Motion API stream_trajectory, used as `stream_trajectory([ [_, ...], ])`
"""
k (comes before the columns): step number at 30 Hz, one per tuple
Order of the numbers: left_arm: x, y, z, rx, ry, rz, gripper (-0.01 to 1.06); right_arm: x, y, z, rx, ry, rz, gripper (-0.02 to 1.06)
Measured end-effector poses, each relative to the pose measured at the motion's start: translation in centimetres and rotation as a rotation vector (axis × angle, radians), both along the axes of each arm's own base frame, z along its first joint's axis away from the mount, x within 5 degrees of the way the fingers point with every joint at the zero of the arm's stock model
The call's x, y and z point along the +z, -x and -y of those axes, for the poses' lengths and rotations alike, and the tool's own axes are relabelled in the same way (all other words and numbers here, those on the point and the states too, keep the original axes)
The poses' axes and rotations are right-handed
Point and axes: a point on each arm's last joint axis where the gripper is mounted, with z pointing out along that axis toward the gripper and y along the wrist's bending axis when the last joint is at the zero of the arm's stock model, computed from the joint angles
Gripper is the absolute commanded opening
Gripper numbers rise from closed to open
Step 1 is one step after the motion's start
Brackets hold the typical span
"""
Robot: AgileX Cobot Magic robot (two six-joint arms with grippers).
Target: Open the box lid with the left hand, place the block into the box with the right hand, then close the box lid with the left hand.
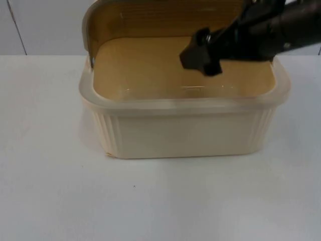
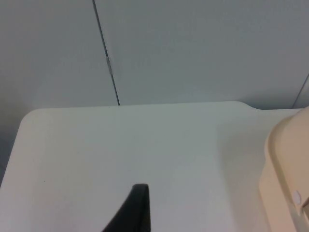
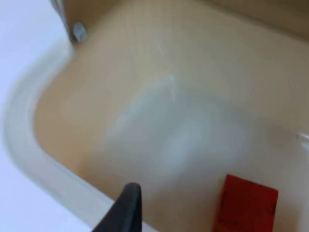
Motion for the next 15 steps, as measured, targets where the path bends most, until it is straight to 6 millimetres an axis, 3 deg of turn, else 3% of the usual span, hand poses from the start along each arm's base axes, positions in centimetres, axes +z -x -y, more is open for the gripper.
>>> stream_trajectory([
  [1,0.0,0.0,0.0,0.0,0.0,0.0,1.05,0.0,0.0,0.0,0.0,0.0,0.0,1.05],
  [5,0.0,0.0,0.0,0.0,0.0,0.0,1.05,3.5,1.9,0.9,0.037,-0.03,0.008,1.05],
  [15,0.0,0.0,0.0,0.0,0.0,0.0,1.05,8.5,4.2,3.2,0.045,-0.063,0.13,1.05],
])
